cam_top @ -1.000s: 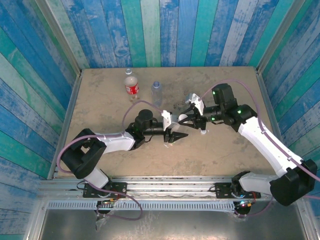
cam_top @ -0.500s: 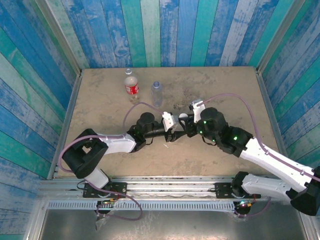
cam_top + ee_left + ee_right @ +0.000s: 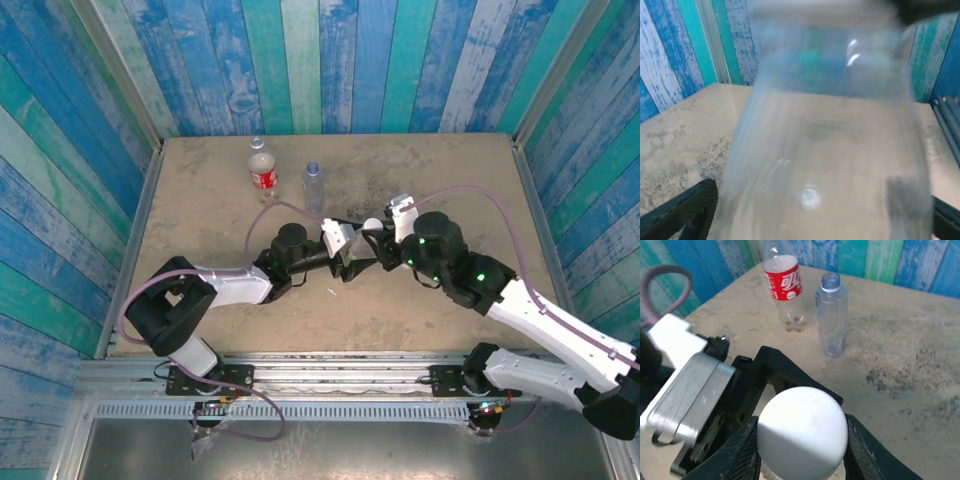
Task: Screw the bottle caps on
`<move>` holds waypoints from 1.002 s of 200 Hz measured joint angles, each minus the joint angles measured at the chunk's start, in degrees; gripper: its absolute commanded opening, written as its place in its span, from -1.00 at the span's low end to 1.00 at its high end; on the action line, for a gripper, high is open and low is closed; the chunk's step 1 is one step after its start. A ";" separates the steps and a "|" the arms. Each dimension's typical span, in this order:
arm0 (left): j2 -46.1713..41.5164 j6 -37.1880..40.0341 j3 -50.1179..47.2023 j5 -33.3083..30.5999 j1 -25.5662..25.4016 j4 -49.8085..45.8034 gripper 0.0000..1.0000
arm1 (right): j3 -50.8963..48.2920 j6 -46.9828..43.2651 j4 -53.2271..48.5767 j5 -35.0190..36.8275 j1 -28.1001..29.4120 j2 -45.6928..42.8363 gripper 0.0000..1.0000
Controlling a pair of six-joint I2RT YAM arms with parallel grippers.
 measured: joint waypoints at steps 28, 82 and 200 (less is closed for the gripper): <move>-0.07 -1.18 -0.02 2.21 0.20 0.15 0.87 | 0.31 -10.01 -0.79 -12.52 -6.75 -1.81 -0.65; -0.07 -1.79 0.11 11.13 0.20 -0.61 0.90 | 8.15 -29.73 -11.28 -40.79 -15.72 3.76 -0.67; -0.04 -0.72 2.69 24.52 -0.07 -6.97 0.04 | 19.67 -52.33 -29.99 -64.11 -22.27 15.78 -0.01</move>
